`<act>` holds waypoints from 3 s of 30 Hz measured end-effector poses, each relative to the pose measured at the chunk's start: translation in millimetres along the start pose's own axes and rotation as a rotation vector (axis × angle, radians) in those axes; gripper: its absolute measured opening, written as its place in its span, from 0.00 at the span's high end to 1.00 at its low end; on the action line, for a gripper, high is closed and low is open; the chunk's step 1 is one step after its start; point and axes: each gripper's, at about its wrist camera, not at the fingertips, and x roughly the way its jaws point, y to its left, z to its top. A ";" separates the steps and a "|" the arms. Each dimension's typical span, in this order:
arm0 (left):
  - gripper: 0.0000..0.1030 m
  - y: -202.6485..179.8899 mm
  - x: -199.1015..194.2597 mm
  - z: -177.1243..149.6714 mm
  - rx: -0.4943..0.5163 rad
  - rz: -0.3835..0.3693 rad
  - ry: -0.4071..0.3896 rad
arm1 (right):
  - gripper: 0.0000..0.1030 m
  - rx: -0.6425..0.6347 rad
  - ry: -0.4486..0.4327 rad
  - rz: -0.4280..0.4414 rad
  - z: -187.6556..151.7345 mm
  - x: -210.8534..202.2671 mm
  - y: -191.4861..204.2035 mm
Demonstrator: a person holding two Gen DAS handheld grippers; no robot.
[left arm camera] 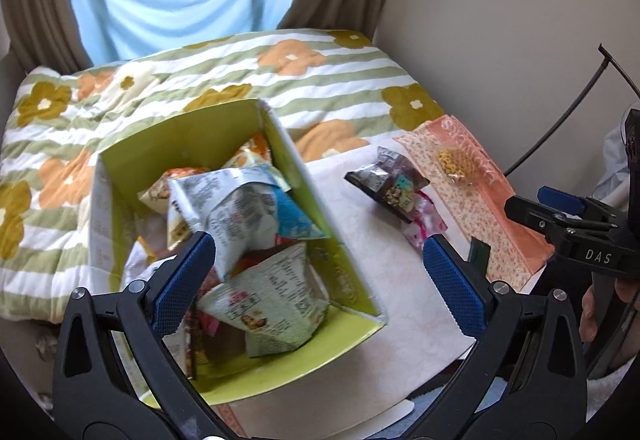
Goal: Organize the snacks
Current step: 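Move both tools back over the remaining snacks on the table, then grasp the pink bag with the left tool while the right tool grasps the dark green bar, then carry the pink bag and green bar over the yellow box and release them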
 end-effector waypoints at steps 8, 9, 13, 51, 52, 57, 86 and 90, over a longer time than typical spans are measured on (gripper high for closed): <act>0.00 -82.8 52.9 12.3 0.020 -0.049 0.084 | 0.15 0.040 0.121 -0.045 -19.7 16.7 -85.1; 0.00 -90.7 61.0 13.2 0.011 -0.058 0.098 | 0.15 0.043 0.138 -0.041 -22.0 20.5 -95.0; 0.00 -116.2 94.2 11.1 -0.026 -0.065 0.157 | 0.15 0.041 0.195 -0.026 -31.6 33.7 -125.5; 0.41 -150.2 280.6 -22.3 -0.011 -0.063 0.341 | 0.29 0.176 0.280 -0.139 -109.0 129.9 -131.0; 0.42 -149.7 280.0 -22.4 -0.008 -0.066 0.341 | 0.29 0.181 0.282 -0.146 -108.8 134.4 -130.5; 0.48 -146.5 274.0 -26.7 -0.003 -0.083 0.355 | 0.30 0.190 0.264 -0.167 -108.4 138.7 -129.4; 0.51 -148.3 204.8 -38.3 -0.049 -0.070 0.315 | 0.56 0.094 0.129 -0.132 -82.7 99.3 -147.5; 0.51 -148.5 176.5 -26.1 -0.096 -0.064 0.246 | 0.56 0.041 0.093 -0.091 -60.5 79.7 -146.4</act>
